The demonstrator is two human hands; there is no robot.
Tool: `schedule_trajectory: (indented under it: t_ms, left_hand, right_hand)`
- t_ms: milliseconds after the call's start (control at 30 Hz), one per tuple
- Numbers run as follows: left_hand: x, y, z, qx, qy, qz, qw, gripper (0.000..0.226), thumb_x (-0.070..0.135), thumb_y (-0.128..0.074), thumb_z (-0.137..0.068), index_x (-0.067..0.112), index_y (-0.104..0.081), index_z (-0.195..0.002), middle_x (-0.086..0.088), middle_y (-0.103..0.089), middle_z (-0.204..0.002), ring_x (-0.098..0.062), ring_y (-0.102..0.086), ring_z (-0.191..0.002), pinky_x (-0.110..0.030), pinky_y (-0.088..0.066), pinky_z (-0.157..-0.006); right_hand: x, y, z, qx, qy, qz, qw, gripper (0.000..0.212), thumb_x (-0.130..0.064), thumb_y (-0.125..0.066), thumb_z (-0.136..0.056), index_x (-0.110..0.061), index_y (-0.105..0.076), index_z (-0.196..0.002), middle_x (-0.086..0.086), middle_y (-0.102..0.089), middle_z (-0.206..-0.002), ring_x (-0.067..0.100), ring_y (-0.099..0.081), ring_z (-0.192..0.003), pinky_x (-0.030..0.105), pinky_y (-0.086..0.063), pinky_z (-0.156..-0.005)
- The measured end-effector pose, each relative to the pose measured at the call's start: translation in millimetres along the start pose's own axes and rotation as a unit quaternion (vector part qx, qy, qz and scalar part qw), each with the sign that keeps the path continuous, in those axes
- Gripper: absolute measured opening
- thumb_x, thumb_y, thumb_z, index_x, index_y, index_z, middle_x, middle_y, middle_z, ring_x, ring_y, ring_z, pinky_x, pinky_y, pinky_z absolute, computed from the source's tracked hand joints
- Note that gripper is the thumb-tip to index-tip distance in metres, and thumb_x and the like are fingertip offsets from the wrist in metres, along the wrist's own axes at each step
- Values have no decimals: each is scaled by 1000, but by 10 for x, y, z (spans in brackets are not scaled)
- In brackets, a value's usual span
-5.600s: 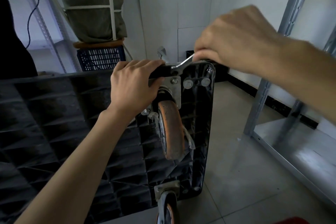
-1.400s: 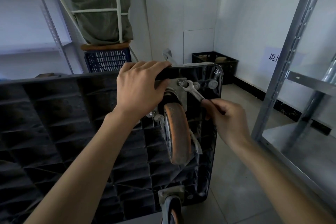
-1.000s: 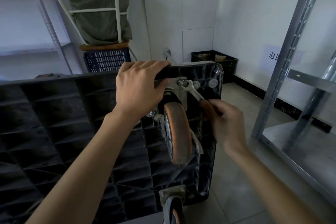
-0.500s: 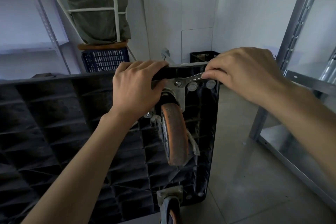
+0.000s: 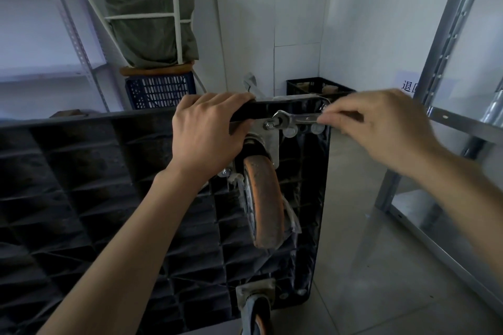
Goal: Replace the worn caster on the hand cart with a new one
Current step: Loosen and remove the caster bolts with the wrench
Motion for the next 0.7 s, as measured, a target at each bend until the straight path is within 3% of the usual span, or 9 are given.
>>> schedule_trajectory:
  t_ms: [100, 167, 300, 467, 567, 700]
  left_hand:
    - [-4, 2, -5, 1, 2, 2, 1000, 39, 42, -65, -90, 34, -65, -128, 14, -71, -120, -15, -65, -111, -36, -38, -99]
    - [-6, 2, -1, 2, 3, 2, 1000, 39, 42, -65, -90, 34, -65, -128, 13, -71, -121, -16, -65, -111, -36, -38, -100]
    - [-5, 0, 0, 1, 1, -1, 1000, 40, 43, -65, -90, 34, -64, -129, 13, -71, -121, -16, -65, -112, -36, -38, -101]
    - [-5, -1, -4, 3, 1, -1, 1000, 40, 44, -65, -90, 33, -65, -129, 13, -71, -121, -16, -65, -111, -37, -39, -100]
    - [-3, -5, 1, 4, -1, -1, 1000, 40, 43, -64, -90, 33, -64, -129, 13, -71, -121, -16, -65, -112, -38, -39, -101]
    - [-5, -9, 5, 7, -3, 2, 1000, 40, 43, -66, -90, 32, -65, -129, 12, -71, -120, -16, -65, -112, -39, -40, -101]
  right_hand:
    - [117, -347, 274, 13, -108, -140, 984, 41, -67, -54, -82, -37, -78, -94, -10, -68, -65, 4, -47, -45, 29, -37, -50]
    - [126, -555, 441, 20, -146, -183, 972, 37, -64, -56, -85, -35, -78, -91, -10, -66, -64, 4, -49, -47, 29, -36, -50]
    - [92, -824, 615, 47, -185, -249, 949, 22, -47, -63, -95, -33, -79, -91, -6, -70, -69, 13, -65, -66, 40, -50, -62]
    - [43, -982, 645, 89, -205, -288, 931, 21, -37, -66, -97, -26, -79, -86, -4, -68, -69, 19, -65, -69, 36, -45, -63]
    - [39, -1027, 652, 84, -213, -293, 928, 19, -36, -66, -97, -27, -79, -86, -6, -68, -69, 13, -64, -68, 35, -46, -63]
    - [78, -975, 599, 87, -204, -241, 945, 21, -45, -64, -96, -31, -79, -92, -11, -69, -71, 9, -65, -69, 38, -52, -64]
Point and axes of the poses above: each hand's wrist, its own z-axis away from the middle knuckle, its own y-axis out of the back of the hand, x = y × z, the point moved 4 cm from there along -z, towards the middle knuckle
